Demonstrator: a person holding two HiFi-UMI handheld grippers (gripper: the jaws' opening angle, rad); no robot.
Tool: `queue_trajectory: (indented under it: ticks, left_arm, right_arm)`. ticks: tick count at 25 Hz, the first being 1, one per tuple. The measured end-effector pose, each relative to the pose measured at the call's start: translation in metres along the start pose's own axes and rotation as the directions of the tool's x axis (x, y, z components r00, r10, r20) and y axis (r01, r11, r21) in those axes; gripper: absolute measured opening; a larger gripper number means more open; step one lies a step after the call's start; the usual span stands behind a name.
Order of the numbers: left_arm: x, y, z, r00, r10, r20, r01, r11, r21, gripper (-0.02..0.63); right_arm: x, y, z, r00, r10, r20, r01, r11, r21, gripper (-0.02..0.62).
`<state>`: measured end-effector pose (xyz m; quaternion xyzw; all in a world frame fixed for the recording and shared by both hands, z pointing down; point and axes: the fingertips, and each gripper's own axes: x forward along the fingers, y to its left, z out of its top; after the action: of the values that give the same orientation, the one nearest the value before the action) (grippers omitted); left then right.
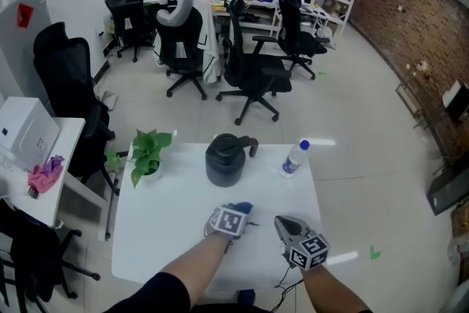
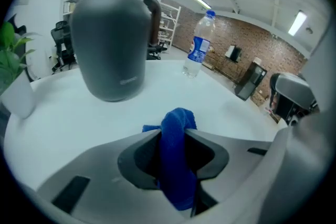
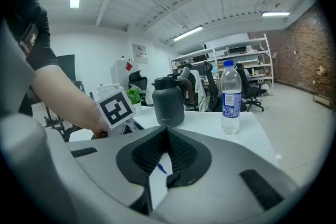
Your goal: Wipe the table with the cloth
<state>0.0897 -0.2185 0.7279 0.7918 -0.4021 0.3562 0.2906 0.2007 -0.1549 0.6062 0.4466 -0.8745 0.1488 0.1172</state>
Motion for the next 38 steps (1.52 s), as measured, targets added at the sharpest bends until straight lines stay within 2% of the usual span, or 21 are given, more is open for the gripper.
queue_trajectory:
  ticks: [4,6,8,10,13,16,18,20,26,29,31,34,38]
  left_arm:
    - [-0.027,0.063,0.003,0.991,0.127,0.039,-0.122,0.986,-0.110,0.107]
    - [-0.030,0.080,-0.005,0.989,0.145,0.019,-0.142,0.982,-0.127,0.107]
    - [-0.024,0.081,-0.020,0.991,0.133,-0.018,-0.134,0.980,-0.144,0.108]
    - [-0.014,0.069,-0.020,0.994,0.114,0.001,-0.112,0.983,-0.148,0.109]
    - [0.002,0.031,-0.012,0.999,0.049,0.002,-0.049,0.990,-0.131,0.109]
    - [0.014,-0.012,-0.006,1.000,-0.009,0.003,0.009,0.997,-0.082,0.108]
    - [0.016,-0.020,-0.003,0.999,-0.036,0.017,0.037,0.996,-0.076,0.108]
    - [0.010,-0.012,-0.004,0.999,-0.040,0.026,0.043,0.994,-0.104,0.107]
    - [-0.024,0.068,0.001,0.986,0.140,0.088,-0.125,0.979,-0.164,0.107]
    - [-0.022,0.085,-0.008,0.989,0.134,0.067,-0.121,0.978,-0.172,0.107]
    - [-0.015,0.079,-0.013,0.991,0.122,0.050,-0.111,0.979,-0.173,0.107]
    - [0.000,0.047,-0.007,0.995,0.076,0.058,-0.066,0.986,-0.151,0.107]
    - [0.016,-0.007,0.000,0.999,-0.009,0.041,0.012,0.997,-0.075,0.107]
  right_arm:
    - [0.002,-0.002,0.005,1.000,0.005,0.008,-0.005,1.000,-0.008,-0.008]
    - [0.002,-0.003,0.005,1.000,0.002,0.012,-0.002,1.000,-0.005,-0.008]
    - [0.003,-0.002,0.004,1.000,0.000,0.012,0.000,1.000,-0.002,-0.008]
    - [0.003,0.000,0.004,1.000,0.001,0.010,-0.001,1.000,-0.007,-0.008]
    - [0.000,-0.002,0.005,1.000,-0.008,0.005,0.008,1.000,-0.017,-0.008]
    - [-0.002,-0.001,0.001,1.000,-0.009,-0.006,0.009,1.000,-0.015,-0.008]
    - [-0.002,0.004,-0.001,1.000,0.002,-0.006,-0.002,1.000,-0.012,-0.008]
    - [-0.002,0.006,-0.003,1.000,0.005,-0.007,-0.005,1.000,-0.010,-0.008]
    - [0.003,0.001,-0.003,1.000,0.004,0.004,-0.004,1.000,0.001,-0.008]
    - [0.005,0.001,-0.003,1.000,0.004,0.008,-0.004,1.000,0.006,-0.008]
    - [0.005,0.002,-0.004,1.000,0.004,0.008,-0.004,1.000,0.009,-0.008]
    - [0.000,0.001,-0.005,1.000,-0.001,0.001,0.001,1.000,0.003,-0.008]
    - [-0.008,-0.007,-0.012,1.000,-0.018,-0.013,0.018,1.000,0.008,-0.008]
